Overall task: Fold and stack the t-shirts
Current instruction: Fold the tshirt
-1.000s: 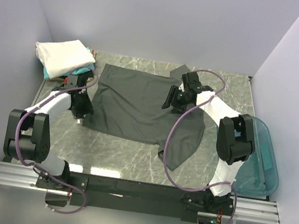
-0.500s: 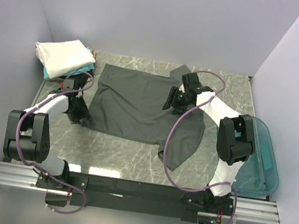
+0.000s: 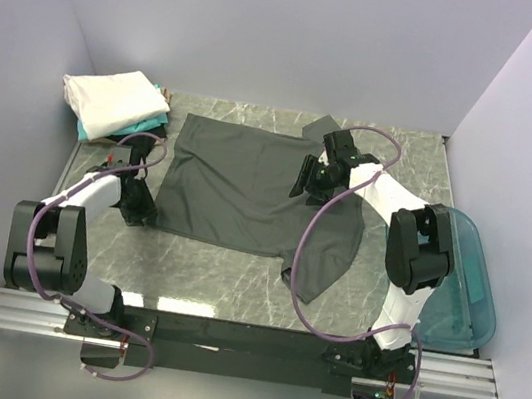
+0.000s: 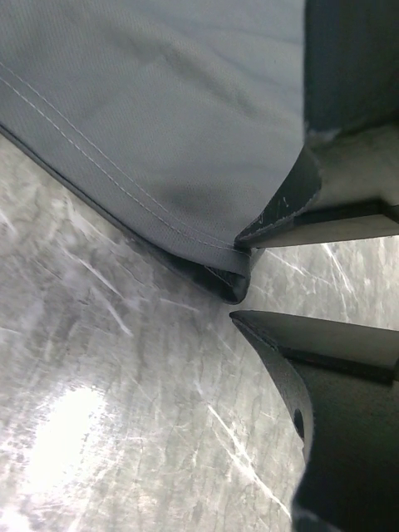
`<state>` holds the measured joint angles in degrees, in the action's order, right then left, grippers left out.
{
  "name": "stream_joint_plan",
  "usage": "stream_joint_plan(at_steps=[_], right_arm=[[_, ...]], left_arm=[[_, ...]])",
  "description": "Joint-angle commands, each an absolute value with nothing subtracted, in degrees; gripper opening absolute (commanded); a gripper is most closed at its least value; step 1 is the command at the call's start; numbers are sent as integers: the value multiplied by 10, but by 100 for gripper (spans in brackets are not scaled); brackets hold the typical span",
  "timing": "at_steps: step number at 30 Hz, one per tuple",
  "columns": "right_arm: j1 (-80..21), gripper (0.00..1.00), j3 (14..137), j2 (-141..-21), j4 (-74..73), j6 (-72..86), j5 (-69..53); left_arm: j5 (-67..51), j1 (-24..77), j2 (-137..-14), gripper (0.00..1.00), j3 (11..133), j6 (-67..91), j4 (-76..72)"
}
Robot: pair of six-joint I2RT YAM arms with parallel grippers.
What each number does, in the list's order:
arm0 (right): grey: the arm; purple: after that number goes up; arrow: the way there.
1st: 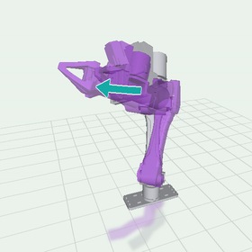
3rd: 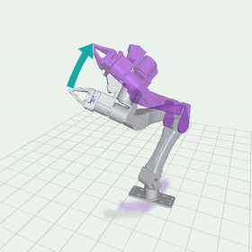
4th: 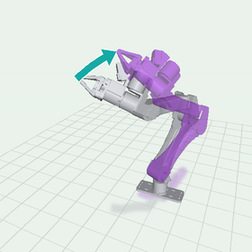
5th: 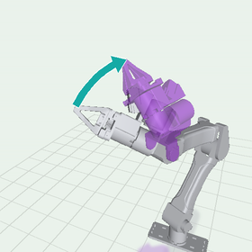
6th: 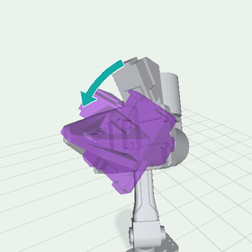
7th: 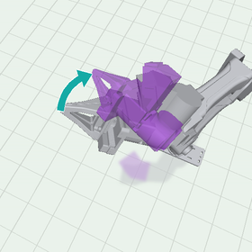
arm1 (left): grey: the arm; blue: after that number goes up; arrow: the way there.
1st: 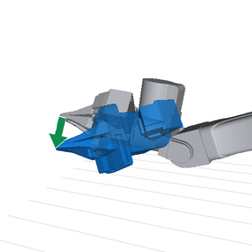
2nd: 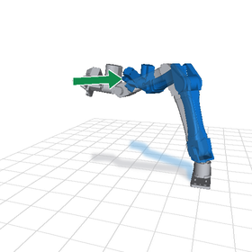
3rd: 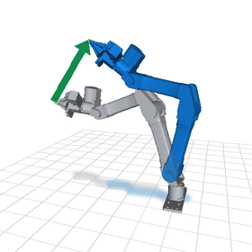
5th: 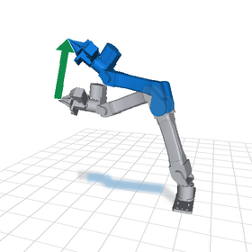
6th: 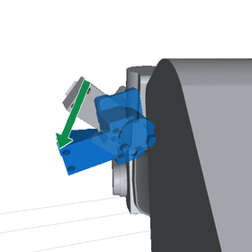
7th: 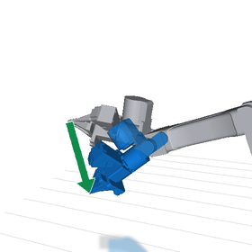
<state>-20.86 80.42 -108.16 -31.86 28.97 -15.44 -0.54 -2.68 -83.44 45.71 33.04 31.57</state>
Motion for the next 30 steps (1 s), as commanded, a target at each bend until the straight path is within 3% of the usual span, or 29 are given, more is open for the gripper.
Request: stream_joint_plan(at_steps=[1,13,25,30], right_arm=[[-212,60,814,-1070,-324,280,-147],[-212,60,823,-1076,-334,267,-146],[-213,60,789,-1032,-339,269,-141],[-232,59,736,-964,-350,264,-100]], left_arm=[[-2,-29,-824,42,453,325,315],[14,-29,-848,36,445,328,307],[16,-29,-877,16,444,325,305],[4,-29,-888,1,446,319,301]])
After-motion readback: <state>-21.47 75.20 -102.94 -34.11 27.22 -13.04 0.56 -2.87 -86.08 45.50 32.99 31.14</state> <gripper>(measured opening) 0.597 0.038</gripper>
